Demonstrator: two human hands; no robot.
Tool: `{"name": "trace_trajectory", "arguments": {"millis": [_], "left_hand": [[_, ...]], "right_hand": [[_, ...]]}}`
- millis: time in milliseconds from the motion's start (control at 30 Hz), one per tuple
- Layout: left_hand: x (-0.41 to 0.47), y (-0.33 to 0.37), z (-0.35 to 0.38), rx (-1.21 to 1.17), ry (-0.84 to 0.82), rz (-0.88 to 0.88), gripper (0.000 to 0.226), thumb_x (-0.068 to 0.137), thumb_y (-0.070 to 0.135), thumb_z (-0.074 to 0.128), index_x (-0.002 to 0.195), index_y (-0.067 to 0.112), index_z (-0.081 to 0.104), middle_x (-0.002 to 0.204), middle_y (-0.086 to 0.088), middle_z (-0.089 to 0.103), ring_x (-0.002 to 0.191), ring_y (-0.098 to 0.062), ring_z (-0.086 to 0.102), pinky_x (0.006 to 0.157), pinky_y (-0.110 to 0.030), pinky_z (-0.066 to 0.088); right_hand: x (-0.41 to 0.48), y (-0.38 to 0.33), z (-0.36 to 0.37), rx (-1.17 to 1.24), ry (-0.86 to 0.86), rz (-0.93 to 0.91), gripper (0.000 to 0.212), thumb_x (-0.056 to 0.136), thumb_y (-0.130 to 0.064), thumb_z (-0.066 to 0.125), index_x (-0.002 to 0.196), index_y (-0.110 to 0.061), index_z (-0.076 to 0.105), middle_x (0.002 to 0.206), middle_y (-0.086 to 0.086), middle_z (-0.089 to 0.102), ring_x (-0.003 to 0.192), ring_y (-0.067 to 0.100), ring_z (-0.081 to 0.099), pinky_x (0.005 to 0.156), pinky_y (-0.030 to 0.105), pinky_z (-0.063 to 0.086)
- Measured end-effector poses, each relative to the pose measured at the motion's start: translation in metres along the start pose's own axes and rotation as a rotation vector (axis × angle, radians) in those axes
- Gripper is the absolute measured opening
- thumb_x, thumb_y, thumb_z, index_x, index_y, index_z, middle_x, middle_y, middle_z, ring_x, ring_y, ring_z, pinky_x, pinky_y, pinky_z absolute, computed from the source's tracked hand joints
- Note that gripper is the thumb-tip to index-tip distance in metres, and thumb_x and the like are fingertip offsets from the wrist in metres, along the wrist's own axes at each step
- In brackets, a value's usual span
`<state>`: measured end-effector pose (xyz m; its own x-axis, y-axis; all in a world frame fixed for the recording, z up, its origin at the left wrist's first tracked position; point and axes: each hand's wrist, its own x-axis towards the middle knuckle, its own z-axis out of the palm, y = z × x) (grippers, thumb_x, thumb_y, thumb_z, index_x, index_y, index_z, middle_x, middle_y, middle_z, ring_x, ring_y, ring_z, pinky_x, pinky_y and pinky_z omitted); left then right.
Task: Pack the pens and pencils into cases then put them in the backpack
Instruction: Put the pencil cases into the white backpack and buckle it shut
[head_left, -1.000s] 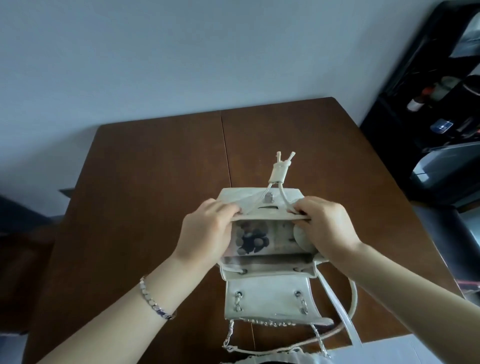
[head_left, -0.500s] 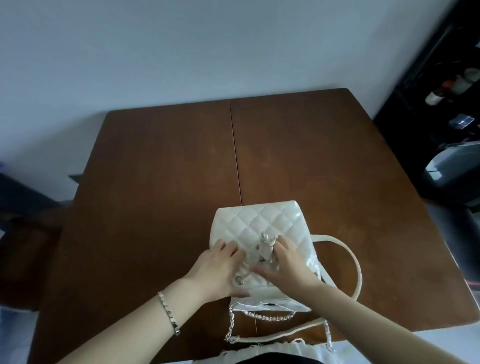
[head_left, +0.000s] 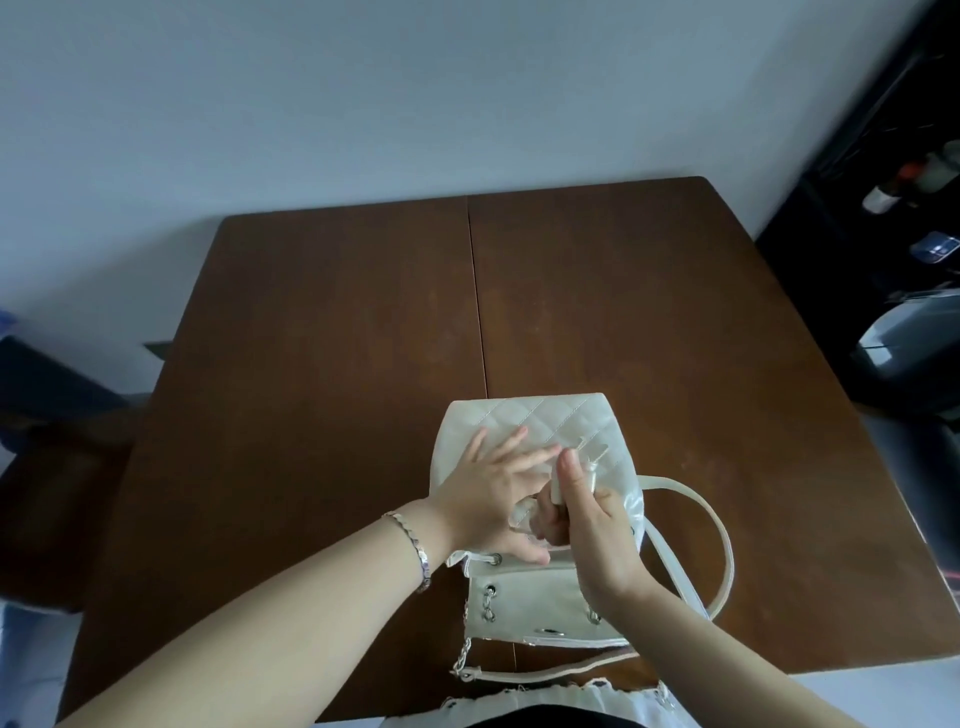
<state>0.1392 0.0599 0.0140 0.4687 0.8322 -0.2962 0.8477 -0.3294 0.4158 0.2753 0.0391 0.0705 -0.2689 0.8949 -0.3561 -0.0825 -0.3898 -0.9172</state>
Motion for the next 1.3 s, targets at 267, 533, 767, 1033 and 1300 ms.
{"name": "trace_trajectory", "arguments": {"millis": [267, 533, 767, 1033, 1300], "left_hand": [[0.003, -0.011, 0.017, 0.114, 0.034, 0.053, 0.075, 0.077, 0.059, 0.053, 0.145, 0.034, 0.03, 0.156, 0.018, 0.002, 0.143, -0.016, -0.019, 0.11, -0.057, -0.019], [-0.009, 0.006, -0.042, -0.49, -0.368, -0.071, 0.039, 0.085, 0.015, 0.061, 0.123, 0.018, 0.055, 0.148, -0.001, 0.037, 0.142, -0.014, 0.019, 0.118, -0.033, 0.006], [-0.033, 0.059, -0.08, -0.351, -0.024, -0.063, 0.03, 0.088, 0.048, 0.053, 0.075, 0.021, 0.049, 0.074, 0.011, 0.049, 0.069, -0.006, 0.044, 0.062, -0.021, 0.035], [-0.031, 0.068, -0.066, -0.263, 0.132, -0.018, 0.03, 0.094, 0.033, 0.049, 0.071, 0.013, 0.048, 0.059, 0.005, 0.042, 0.064, -0.013, 0.043, 0.059, -0.024, 0.034], [-0.027, 0.066, -0.059, -0.401, 0.21, -0.122, 0.046, 0.095, 0.023, 0.048, 0.054, 0.028, 0.029, 0.047, 0.004, 0.034, 0.047, -0.009, 0.039, 0.047, -0.016, 0.023]], "right_hand": [[-0.013, -0.005, 0.005, -0.096, -0.178, -0.012, 0.05, 0.081, -0.045, 0.041, 0.037, -0.024, 0.035, 0.041, -0.008, 0.032, 0.042, 0.006, 0.027, 0.046, 0.013, 0.027], [-0.017, 0.0, -0.02, -0.306, -0.22, 0.022, 0.033, 0.076, -0.046, 0.046, 0.06, -0.018, 0.055, 0.039, -0.013, 0.035, 0.042, 0.002, 0.031, 0.048, 0.011, 0.028], [-0.018, 0.011, -0.016, -0.419, -0.246, -0.025, 0.035, 0.067, -0.057, 0.044, 0.047, -0.029, 0.052, 0.042, -0.009, 0.026, 0.046, 0.008, 0.023, 0.047, 0.019, 0.021], [-0.022, 0.026, -0.016, -0.452, -0.143, -0.272, 0.046, 0.089, -0.044, 0.042, 0.052, -0.016, 0.046, 0.045, -0.002, 0.033, 0.044, 0.006, 0.029, 0.047, 0.021, 0.023], [-0.025, 0.024, -0.001, -0.481, 0.16, -0.231, 0.036, 0.076, -0.046, 0.036, 0.079, -0.022, 0.063, 0.081, -0.003, 0.062, 0.086, 0.008, 0.05, 0.067, 0.018, 0.042]]}}
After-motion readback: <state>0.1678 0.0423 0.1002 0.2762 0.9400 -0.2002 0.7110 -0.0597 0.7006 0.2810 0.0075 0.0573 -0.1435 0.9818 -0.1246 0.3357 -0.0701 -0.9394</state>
